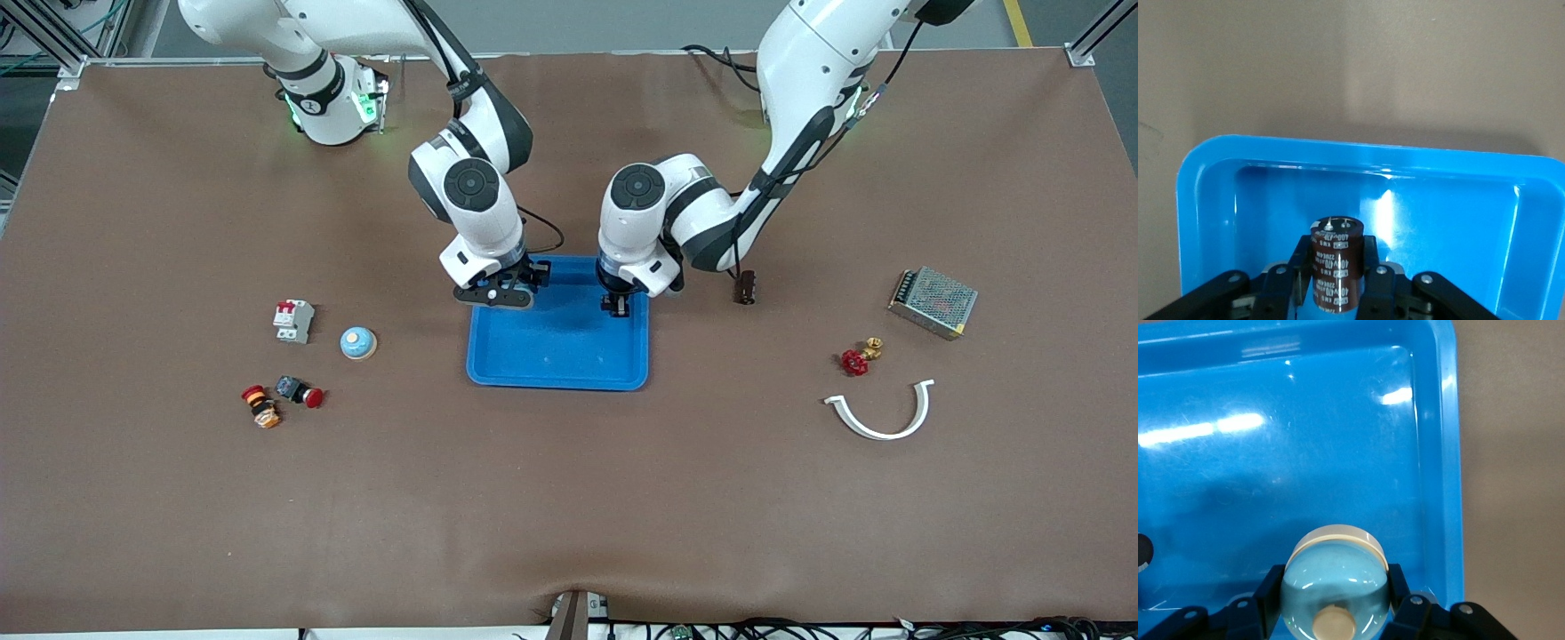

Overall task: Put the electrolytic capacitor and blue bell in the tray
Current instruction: 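Lower and release the bell and capacitor into the blue tray with both grippers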

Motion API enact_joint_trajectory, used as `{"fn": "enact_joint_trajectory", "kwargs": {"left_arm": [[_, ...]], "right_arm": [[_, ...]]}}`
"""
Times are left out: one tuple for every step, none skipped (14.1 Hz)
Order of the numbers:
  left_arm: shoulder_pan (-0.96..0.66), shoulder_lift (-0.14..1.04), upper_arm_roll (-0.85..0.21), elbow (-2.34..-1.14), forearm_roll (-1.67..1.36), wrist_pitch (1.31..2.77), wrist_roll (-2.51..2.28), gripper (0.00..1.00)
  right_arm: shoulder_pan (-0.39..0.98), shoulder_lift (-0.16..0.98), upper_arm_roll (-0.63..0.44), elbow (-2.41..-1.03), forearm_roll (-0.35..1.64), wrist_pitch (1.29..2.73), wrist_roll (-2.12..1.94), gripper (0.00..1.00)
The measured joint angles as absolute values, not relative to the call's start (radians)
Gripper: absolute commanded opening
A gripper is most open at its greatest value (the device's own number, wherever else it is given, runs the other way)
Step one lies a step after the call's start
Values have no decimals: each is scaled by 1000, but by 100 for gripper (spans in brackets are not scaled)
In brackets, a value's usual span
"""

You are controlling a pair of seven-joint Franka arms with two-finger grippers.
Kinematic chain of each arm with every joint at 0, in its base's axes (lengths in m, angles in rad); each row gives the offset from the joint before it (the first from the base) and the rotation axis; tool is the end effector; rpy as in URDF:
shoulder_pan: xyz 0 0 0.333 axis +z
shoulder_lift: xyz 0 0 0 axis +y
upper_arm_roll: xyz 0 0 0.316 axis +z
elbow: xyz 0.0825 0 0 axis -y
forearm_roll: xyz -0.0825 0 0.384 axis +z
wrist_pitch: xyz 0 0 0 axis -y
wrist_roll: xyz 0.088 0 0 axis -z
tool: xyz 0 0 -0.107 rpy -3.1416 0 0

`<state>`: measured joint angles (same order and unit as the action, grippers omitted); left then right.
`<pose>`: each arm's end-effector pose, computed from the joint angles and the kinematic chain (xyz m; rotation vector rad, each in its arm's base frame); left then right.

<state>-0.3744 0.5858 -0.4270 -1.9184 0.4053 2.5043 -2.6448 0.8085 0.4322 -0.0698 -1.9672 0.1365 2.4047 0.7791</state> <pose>0.4471 -0.4471 0.2145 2.1385 2.1911 0.0145 0.4540 0.4168 0.2522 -3.0833 0.2080 0.0585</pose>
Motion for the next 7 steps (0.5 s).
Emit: {"fn": "enact_joint_trajectory", "kwargs": {"left_arm": [[-375,589,-427,-1917,409,2504,-2645,0],[-376,593,-427,-1914,410,2504,-2646,0],[-379,599,-427,-1912,411,2504,-2646,0],[-382,604,-427,-1910,411,2504,-2646,0],[-386,610,-427,-1910,411,2504,-2646,0],[-391,614,-426,-1909,411,2504,-2646,0],[-394,618,-426,-1909,411,2504,-2646,0]], "right_arm": [[809,433,-70,-1973,137,2405,779,33],[809,434,-71,-1980,137,2410,779,33],[809,435,-72,-1987,136,2420,779,33],[809,439,-73,-1991,136,2428,779,33],[809,444,-73,-1994,136,2438,779,33],[809,450,-73,-1996,136,2448,779,33],[809,456,-73,-1998,136,2456,779,34]]}}
